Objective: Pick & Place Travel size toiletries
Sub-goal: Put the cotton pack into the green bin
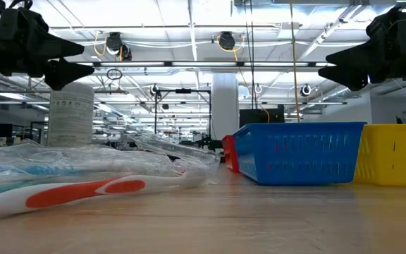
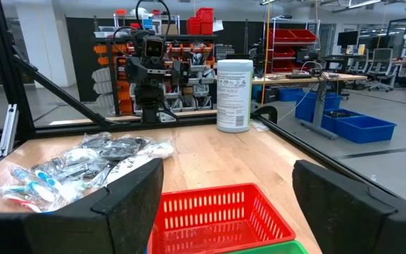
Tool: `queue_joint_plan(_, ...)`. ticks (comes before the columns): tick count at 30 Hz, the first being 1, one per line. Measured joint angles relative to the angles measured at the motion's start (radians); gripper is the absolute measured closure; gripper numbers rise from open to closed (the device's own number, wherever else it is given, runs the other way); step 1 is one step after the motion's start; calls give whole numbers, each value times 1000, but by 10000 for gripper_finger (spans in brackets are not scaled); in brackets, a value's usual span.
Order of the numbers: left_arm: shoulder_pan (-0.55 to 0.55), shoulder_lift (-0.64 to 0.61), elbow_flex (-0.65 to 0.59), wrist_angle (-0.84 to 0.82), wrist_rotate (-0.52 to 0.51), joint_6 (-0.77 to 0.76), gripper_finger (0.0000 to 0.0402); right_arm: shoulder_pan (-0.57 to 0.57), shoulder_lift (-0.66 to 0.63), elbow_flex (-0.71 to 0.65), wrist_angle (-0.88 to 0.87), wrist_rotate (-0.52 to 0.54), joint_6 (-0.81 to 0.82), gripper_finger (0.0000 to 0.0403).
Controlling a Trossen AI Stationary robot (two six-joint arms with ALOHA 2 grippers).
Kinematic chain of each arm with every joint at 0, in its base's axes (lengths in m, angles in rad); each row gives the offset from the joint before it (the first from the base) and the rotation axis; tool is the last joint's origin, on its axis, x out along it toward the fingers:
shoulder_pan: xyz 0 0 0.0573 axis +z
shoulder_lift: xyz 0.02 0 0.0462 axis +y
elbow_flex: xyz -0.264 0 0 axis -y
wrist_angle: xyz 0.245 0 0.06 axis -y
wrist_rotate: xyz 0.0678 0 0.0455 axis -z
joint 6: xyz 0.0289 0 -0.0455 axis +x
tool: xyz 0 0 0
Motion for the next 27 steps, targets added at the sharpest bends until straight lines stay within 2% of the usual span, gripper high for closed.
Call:
queue_joint_plan(9, 0, 0, 0, 26, -4, -58, 50, 0, 0, 0, 0, 0, 0, 99)
queue_joint_plan(14, 0, 0, 0, 27, -122, -127, 50, 0, 0, 0, 0, 0, 0, 99)
queue_joint_plan(20, 0, 0, 0, 53, -194, -227, 50, 0, 0, 0, 0, 0, 0, 99)
queue_joint_plan(23, 0, 4, 0, 13, -169, -272, 50, 0, 0, 0, 0, 0, 0, 99)
queue_joint_plan(27, 0, 66, 24, -65, -61, -371, 50, 0, 0, 0, 0, 0, 0, 99)
